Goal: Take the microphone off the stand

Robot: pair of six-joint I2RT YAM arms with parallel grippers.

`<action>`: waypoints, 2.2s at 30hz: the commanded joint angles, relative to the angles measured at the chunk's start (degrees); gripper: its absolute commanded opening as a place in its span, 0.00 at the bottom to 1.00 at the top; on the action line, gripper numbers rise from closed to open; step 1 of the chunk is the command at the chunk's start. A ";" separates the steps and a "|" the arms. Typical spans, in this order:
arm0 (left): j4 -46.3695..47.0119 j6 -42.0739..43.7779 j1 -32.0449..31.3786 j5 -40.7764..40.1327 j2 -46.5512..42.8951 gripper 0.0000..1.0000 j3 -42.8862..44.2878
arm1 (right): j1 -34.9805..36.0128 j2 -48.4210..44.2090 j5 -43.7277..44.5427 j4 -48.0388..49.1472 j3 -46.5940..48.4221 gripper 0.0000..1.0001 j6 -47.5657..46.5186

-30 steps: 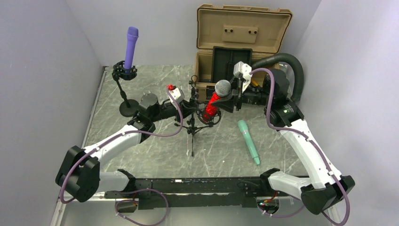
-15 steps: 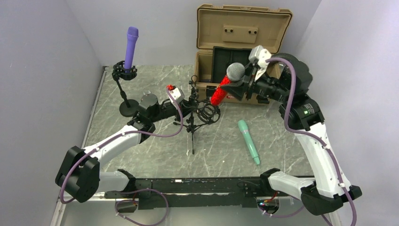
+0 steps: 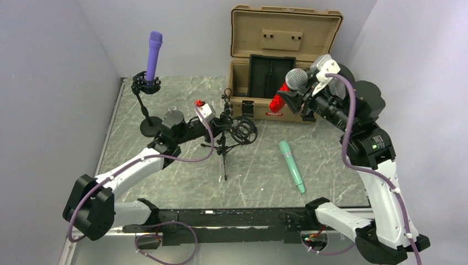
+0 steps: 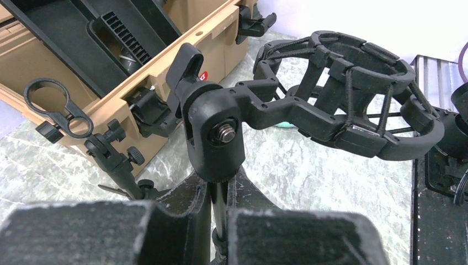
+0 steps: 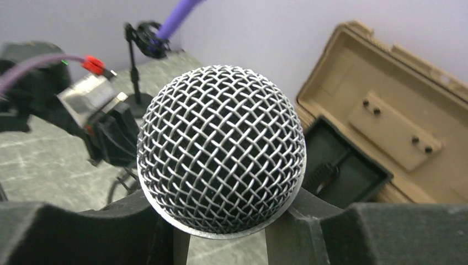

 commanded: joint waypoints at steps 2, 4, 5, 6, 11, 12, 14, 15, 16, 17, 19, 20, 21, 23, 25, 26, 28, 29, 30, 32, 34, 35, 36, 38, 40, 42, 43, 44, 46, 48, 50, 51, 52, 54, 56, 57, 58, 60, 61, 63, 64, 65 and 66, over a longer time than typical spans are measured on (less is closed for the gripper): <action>-2.50 7.27 0.34 -2.19 -1.80 0.00 -1.42 | -1.31 -1.60 9.17 -3.65 -8.11 0.00 -1.87; -2.84 7.36 0.36 -2.38 -1.81 0.00 -1.22 | -1.57 -1.55 10.13 -5.22 -11.37 0.00 -1.95; -3.01 7.36 0.34 -2.42 -1.85 0.00 -1.08 | -1.69 -1.25 10.15 -6.10 -12.94 0.00 -2.03; -3.07 7.39 0.37 -2.35 -1.73 0.00 -0.99 | -1.90 -1.04 9.77 -7.08 -14.87 0.00 -1.88; -3.29 7.63 0.33 -2.29 -1.94 0.00 -0.86 | -2.41 0.67 7.28 -10.73 -21.88 0.00 -2.33; -3.46 7.83 0.35 -2.35 -2.13 0.00 -0.82 | -2.41 1.14 7.04 -11.30 -22.89 0.00 -2.53; -3.72 8.34 0.42 -2.52 -2.41 0.00 -0.80 | -2.41 2.17 6.34 -12.17 -24.76 0.00 -2.80; -3.84 8.57 0.44 -2.58 -2.46 0.00 -0.78 | -2.44 2.76 5.71 -12.34 -25.76 0.00 -2.77; -3.91 8.62 0.39 -2.58 -2.49 0.00 -0.77 | -2.44 3.30 5.16 -12.23 -26.70 0.00 -2.83; -3.95 8.66 0.42 -2.59 -2.55 0.00 -0.76 | -2.45 3.84 4.58 -12.01 -27.56 0.00 -2.79; -3.96 8.72 0.38 -2.63 -2.67 0.00 -0.76 | -2.45 5.07 3.59 -11.20 -29.51 0.00 -2.47; -3.96 8.70 0.39 -2.64 -2.88 0.00 -0.82 | -2.53 5.89 3.18 -10.56 -30.53 0.00 -2.26; -3.88 8.83 0.39 -2.61 -2.97 0.00 -0.88 | -2.63 6.63 2.72 -10.26 -31.25 0.00 -2.19; -3.74 8.91 0.40 -2.63 -3.37 0.00 -1.05 | -2.68 8.10 2.03 -9.85 -32.11 0.00 -1.85; -3.61 8.99 0.44 -2.61 -3.63 0.00 -1.26 | -2.77 9.46 1.36 -9.44 -32.62 0.00 -1.43; -3.68 8.95 0.46 -2.59 -3.76 0.00 -1.29 | -2.81 10.24 1.07 -9.26 -32.93 0.00 -1.25; -3.69 9.02 0.41 -2.56 -4.00 0.00 -1.41 | -2.87 11.93 0.63 -9.18 -33.02 0.00 -1.08; -3.69 9.11 0.45 -2.51 -4.07 0.00 -1.44 | -2.80 12.72 0.47 -9.20 -33.02 0.00 -1.00; -3.74 9.18 0.40 -2.52 -4.20 0.00 -1.50 | -2.80 13.50 0.31 -9.20 -33.06 0.00 -1.07; -3.78 9.35 0.43 -2.56 -4.35 0.00 -1.67 | -2.80 14.83 0.14 -9.11 -33.19 0.00 -1.17; -3.74 9.44 0.41 -2.50 -4.20 0.00 -1.80 | -2.76 16.15 0.39 -9.38 -33.13 0.00 -1.50; -3.65 9.46 0.43 -2.41 -4.12 0.00 -1.83 | -2.82 16.85 0.82 -9.56 -32.97 0.00 -1.51; -3.31 9.47 0.46 -2.30 -4.00 0.00 -2.02 | -2.84 17.46 1.25 -9.78 -32.72 0.00 -1.59; -2.62 9.35 0.42 -2.20 -3.59 0.00 -2.24 | -2.84 18.81 2.06 -10.67 -32.13 0.00 -1.69; -2.60 9.07 0.39 -2.08 -3.21 0.00 -2.04 | -2.84 20.09 2.26 -11.41 -31.89 0.00 -1.69; -2.55 8.88 0.39 -1.97 -2.93 0.00 -1.86 | -2.86 21.16 2.17 -11.52 -32.00 0.00 -1.54; -2.55 8.94 0.41 -1.93 -2.87 0.00 -1.89 | -2.80 21.46 2.17 -11.61 -32.05 0.00 -1.53; -2.41 8.97 0.44 -1.92 -2.83 0.00 -1.97 | -2.81 21.90 2.20 -11.69 -32.01 0.00 -1.53; -2.24 9.14 0.39 -2.07 -2.80 0.00 -2.15 | -2.86 22.69 2.23 -11.95 -31.82 0.00 -1.52; -2.20 9.15 0.41 -2.06 -2.79 0.00 -2.25 | -2.82 23.58 1.91 -12.07 -31.71 0.00 -1.49; -2.20 9.03 0.45 -2.05 -2.82 0.00 -2.26 | -2.80 24.42 1.41 -12.18 -31.62 0.00 -1.39; -2.20 8.98 0.44 -2.06 -2.76 0.00 -2.25 | -2.83 24.91 1.20 -12.19 -31.59 0.00 -1.28; -2.20 8.86 0.43 -2.17 -2.82 0.00 -2.25 | -2.82 25.31 0.87 -12.19 -31.47 0.00 -1.19; -2.20 8.87 0.41 -2.19 -2.87 0.00 -2.29 | -2.80 26.12 0.26 -12.27 -31.29 0.00 -1.04; -2.20 8.91 0.41 -2.33 -2.99 0.00 -2.38 | -2.80 26.85 -0.21 -12.22 -31.21 0.00 -0.86; -2.20 8.97 0.43 -2.36 -3.08 0.00 -2.42 | -2.80 27.30 -0.44 -12.19 -31.24 0.00 -0.84; -2.20 9.02 0.38 -2.33 -3.16 0.00 -2.49 | -2.80 27.67 -0.56 -12.05 -31.30 0.00 -0.70; -2.20 9.02 0.38 -2.33 -3.17 0.00 -2.57 | -2.84 28.63 -0.71 -11.89 -31.32 0.00 -0.51; -2.20 9.02 0.42 -2.31 -3.04 0.00 -2.60 | -2.84 29.05 -0.85 -11.84 -31.30 0.00 -0.42; -2.17 9.00 0.45 -2.26 -3.08 0.00 -2.53 | -2.88 29.87 -0.91 -11.64 -31.31 0.00 -0.25; -2.19 8.92 0.39 -2.23 -3.10 0.00 -2.47 | -2.90 30.22 -0.57 -11.61 -31.31 0.00 -0.16; -2.26 8.78 0.40 -2.24 -3.08 0.00 -2.38 | -2.93 30.67 -0.18 -11.50 -31.31 0.00 -0.06; -2.36 8.77 0.40 -2.27 -3.07 0.00 -2.34 | -2.97 31.10 0.23 -11.41 -31.33 0.00 0.04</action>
